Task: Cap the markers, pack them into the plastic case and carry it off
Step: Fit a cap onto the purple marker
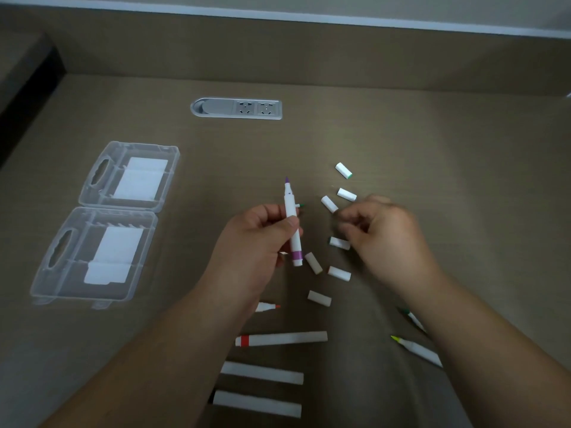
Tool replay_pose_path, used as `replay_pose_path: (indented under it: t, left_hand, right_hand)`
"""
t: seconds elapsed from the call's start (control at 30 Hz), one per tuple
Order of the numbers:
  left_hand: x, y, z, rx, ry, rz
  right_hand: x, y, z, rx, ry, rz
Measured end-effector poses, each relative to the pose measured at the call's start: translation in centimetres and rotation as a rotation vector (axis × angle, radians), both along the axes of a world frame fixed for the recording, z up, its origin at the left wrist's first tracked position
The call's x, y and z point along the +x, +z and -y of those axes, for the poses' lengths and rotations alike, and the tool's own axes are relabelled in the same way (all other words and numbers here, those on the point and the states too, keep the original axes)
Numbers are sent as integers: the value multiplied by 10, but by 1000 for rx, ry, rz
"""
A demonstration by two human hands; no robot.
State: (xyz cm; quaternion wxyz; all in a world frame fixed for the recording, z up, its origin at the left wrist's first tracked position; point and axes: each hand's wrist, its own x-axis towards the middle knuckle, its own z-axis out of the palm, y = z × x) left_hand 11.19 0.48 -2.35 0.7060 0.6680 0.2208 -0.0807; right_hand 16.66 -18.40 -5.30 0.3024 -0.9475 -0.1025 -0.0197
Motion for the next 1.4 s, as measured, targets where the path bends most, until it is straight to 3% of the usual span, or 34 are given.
replay_pose_path:
  t: [0.13, 0.27, 0.37, 0.43, 0.53, 0.63, 0.8, 0.97, 1.07, 1.13, 1.3, 1.4]
  left_hand:
    - [2, 1, -2, 25, -16, -4]
    - [3, 3, -5, 30, -21, -2]
    - [3, 3, -6, 19, -16, 0]
    - [4, 2, -6, 10, -6, 2]
    - [6, 0, -5, 7, 0, 6]
    - [8, -1, -2, 7, 3, 10]
    - [17, 2, 5, -13, -5, 34]
    - [23, 4, 6, -17, -11, 47]
    - [21, 2, 5, -9, -17, 38]
    - [20, 0, 3, -3, -17, 28]
    - [15, -3, 2, 12, -16, 31]
    - [13, -4, 2, 20, -19, 32]
  right_hand:
    - [25, 3, -20, -86, -25, 102]
    - [39, -3, -37, -300, 46, -21]
    - [36, -1, -35, -291, 34, -11]
    - [27, 6, -31, -88, -47, -81]
    - [11, 22, -29, 505, -202, -482]
    - [-2, 33, -28, 910, -300, -855]
    - [-16, 36, -28, 1188, -387, -1174]
    - [-23, 33, -28, 1265, -426, -1235]
    - [-20, 32, -29, 1198, -452, -1129]
    - [-14, 31, -29, 1048, -427, -931]
    - [8, 17, -36, 285, -236, -321]
    - [14, 2, -42, -126, -84, -203]
